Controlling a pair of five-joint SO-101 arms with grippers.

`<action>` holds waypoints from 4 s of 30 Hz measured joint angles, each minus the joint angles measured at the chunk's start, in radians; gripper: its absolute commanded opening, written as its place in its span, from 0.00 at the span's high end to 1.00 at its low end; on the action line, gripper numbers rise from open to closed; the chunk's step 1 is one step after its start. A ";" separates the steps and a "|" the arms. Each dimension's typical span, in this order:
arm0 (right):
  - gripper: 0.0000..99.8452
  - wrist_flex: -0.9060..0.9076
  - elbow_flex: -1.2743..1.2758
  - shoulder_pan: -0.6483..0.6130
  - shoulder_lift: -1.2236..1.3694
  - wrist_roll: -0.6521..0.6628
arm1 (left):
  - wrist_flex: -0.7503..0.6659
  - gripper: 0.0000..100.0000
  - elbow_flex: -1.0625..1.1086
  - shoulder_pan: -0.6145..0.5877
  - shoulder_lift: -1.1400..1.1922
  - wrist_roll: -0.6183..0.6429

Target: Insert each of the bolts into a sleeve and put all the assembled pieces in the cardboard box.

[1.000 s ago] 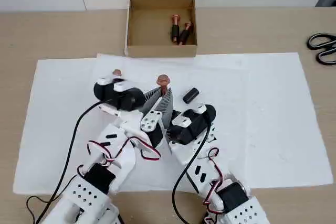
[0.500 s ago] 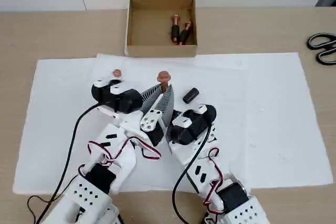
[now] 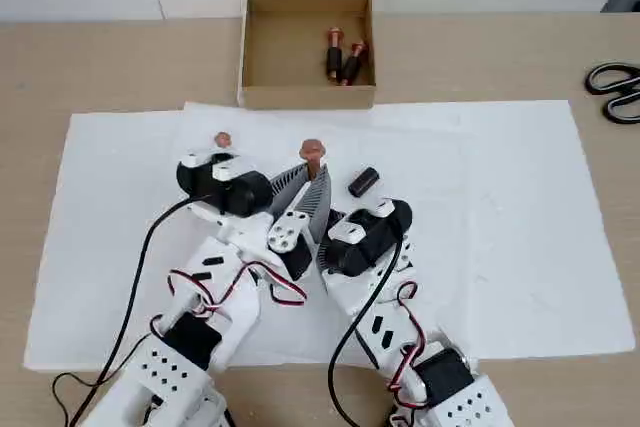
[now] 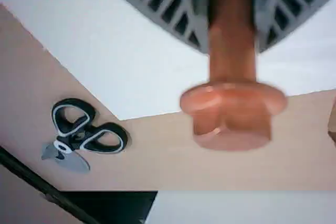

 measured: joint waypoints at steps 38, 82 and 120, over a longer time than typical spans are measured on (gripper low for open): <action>1.00 0.000 0.000 -0.003 0.000 0.000 | -0.137 1.00 0.132 0.021 -0.011 0.000; 1.00 0.002 0.000 -0.005 0.002 -0.003 | 0.322 1.00 -0.005 0.029 -0.020 -0.068; 1.00 0.002 0.000 -0.003 0.000 0.000 | 0.414 0.85 -0.066 0.015 -0.011 -0.072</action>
